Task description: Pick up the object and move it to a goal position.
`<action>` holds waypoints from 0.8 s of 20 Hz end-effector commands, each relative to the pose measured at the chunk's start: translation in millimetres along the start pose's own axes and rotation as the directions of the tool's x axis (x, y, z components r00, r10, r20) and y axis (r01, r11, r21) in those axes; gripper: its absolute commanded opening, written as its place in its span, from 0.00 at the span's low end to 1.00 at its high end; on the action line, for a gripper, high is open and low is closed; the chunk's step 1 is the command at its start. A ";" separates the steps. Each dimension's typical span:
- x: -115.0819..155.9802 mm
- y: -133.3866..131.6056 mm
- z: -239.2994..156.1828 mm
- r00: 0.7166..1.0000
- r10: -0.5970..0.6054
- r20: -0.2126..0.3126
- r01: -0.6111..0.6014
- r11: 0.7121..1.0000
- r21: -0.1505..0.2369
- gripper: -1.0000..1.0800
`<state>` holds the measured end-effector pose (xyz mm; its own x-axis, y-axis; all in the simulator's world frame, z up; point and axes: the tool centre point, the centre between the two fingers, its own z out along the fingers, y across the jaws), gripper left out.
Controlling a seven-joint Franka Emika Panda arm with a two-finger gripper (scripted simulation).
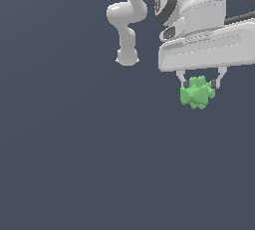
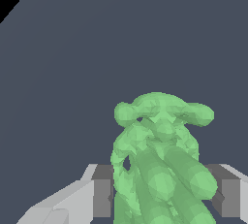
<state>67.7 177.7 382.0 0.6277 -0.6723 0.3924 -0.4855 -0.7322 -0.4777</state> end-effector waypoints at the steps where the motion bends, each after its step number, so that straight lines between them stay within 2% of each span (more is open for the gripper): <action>1: -0.4 -23.7 -26.5 0.999 -0.011 -0.038 0.013 0.999 0.051 0.00; 7: -4.2 -58.0 -70.4 0.995 -0.027 -0.100 0.040 0.991 0.126 0.00; 16: -8.8 -78.5 -100.1 0.989 -0.036 -0.143 0.061 0.983 0.172 0.00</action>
<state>40.7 228.6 491.2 0.5551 -0.6544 0.5134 -0.3398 -0.7418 -0.5782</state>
